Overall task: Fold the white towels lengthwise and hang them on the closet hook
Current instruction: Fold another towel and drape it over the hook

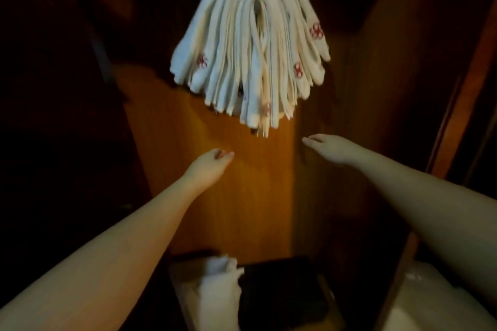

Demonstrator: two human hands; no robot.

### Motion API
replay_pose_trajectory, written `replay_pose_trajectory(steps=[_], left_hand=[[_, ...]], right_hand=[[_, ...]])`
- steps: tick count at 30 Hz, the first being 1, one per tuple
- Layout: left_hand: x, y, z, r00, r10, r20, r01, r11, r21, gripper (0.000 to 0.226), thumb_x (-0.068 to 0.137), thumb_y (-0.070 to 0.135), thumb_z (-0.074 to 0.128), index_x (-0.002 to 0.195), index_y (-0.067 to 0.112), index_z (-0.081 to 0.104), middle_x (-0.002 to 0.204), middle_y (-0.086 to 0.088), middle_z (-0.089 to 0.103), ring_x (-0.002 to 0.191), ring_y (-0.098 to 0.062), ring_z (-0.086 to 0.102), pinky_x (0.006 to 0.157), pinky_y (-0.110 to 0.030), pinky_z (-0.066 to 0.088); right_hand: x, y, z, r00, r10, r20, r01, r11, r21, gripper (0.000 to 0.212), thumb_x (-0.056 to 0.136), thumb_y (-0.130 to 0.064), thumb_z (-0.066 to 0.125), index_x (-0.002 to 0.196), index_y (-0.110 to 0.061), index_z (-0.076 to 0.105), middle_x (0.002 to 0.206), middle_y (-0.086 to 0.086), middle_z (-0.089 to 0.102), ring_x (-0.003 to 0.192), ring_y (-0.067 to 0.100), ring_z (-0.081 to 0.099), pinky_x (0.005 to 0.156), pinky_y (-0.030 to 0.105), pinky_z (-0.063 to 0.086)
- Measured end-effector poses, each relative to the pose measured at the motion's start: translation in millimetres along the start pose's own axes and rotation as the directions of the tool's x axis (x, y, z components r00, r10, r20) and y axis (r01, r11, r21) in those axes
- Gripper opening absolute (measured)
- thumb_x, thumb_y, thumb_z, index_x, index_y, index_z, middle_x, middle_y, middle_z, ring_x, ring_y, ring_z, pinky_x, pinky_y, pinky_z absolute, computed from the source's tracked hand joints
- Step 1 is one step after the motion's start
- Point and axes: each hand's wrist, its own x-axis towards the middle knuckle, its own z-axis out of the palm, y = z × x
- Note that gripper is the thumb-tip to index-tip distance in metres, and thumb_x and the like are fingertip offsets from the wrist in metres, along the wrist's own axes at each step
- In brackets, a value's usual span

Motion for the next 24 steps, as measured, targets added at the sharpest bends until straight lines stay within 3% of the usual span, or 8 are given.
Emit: replay_pose_trajectory(steps=[5, 9, 13, 16, 21, 24], left_hand=[[-82, -43, 57, 0.957, 0.070, 0.281, -0.092, 0.993, 0.068, 0.049, 0.100, 0.048, 0.050, 0.144, 0.025, 0.047, 0.143, 0.002, 0.053, 0.120, -0.010, 0.051, 0.087, -0.027, 0.038], [-122, -69, 115, 0.912, 0.048, 0.408, -0.104, 0.988, 0.116, 0.049, 0.099, 0.046, 0.055, 0.142, 0.025, 0.050, 0.143, 0.003, 0.054, 0.127, -0.014, 0.052, 0.099, -0.032, 0.044], [-156, -87, 193, 0.840, -0.015, 0.543, -0.078, 0.986, 0.149, 0.048, 0.096, 0.047, 0.059, 0.139, 0.028, 0.052, 0.133, 0.008, 0.057, 0.107, -0.005, 0.053, 0.074, -0.017, 0.039], [-172, -92, 239, 0.772, -0.023, 0.635, -0.119, 0.976, 0.181, 0.050, 0.094, 0.049, 0.060, 0.138, 0.026, 0.053, 0.122, 0.011, 0.055, 0.096, -0.002, 0.056, 0.073, -0.021, 0.044], [-197, -68, 351, 0.594, -0.044, 0.803, -0.243, 0.942, 0.232, 0.046, 0.094, 0.051, 0.057, 0.134, 0.028, 0.055, 0.128, 0.004, 0.058, 0.090, 0.002, 0.054, 0.071, -0.023, 0.045], [-214, -35, 427, 0.514, -0.121, 0.849, -0.221, 0.938, 0.268, 0.050, 0.094, 0.052, 0.057, 0.139, 0.033, 0.051, 0.135, 0.005, 0.055, 0.103, -0.007, 0.053, 0.075, -0.028, 0.041]], right_hand=[[-96, 49, 85, 0.988, -0.011, 0.156, 0.016, 0.999, -0.031, 0.060, 0.099, -0.060, 0.045, 0.147, -0.023, 0.047, 0.148, 0.001, 0.052, 0.133, 0.020, 0.049, 0.095, 0.029, 0.037], [-164, 98, 143, 0.978, 0.040, 0.204, -0.040, 0.999, -0.006, 0.060, 0.096, -0.059, 0.053, 0.145, -0.025, 0.049, 0.145, -0.003, 0.054, 0.127, 0.015, 0.053, 0.093, 0.026, 0.039], [-236, 172, 185, 0.939, 0.173, 0.297, -0.184, 0.983, 0.007, 0.059, 0.094, -0.060, 0.053, 0.144, -0.027, 0.051, 0.144, -0.005, 0.053, 0.126, 0.014, 0.053, 0.091, 0.023, 0.037], [-277, 216, 204, 0.898, 0.246, 0.365, -0.278, 0.960, 0.036, 0.044, 0.096, -0.056, 0.054, 0.131, -0.030, 0.060, 0.136, -0.003, 0.059, 0.109, 0.010, 0.058, 0.080, 0.017, 0.037], [-351, 328, 220, 0.804, 0.412, 0.430, -0.472, 0.881, 0.039, 0.058, 0.100, -0.051, 0.051, 0.147, -0.018, 0.049, 0.151, 0.004, 0.049, 0.136, 0.022, 0.046, 0.102, 0.027, 0.033], [-388, 400, 216, 0.722, 0.500, 0.478, -0.575, 0.818, 0.014, 0.060, 0.101, -0.053, 0.048, 0.149, -0.017, 0.046, 0.154, 0.002, 0.045, 0.139, 0.022, 0.043, 0.110, 0.031, 0.032]])
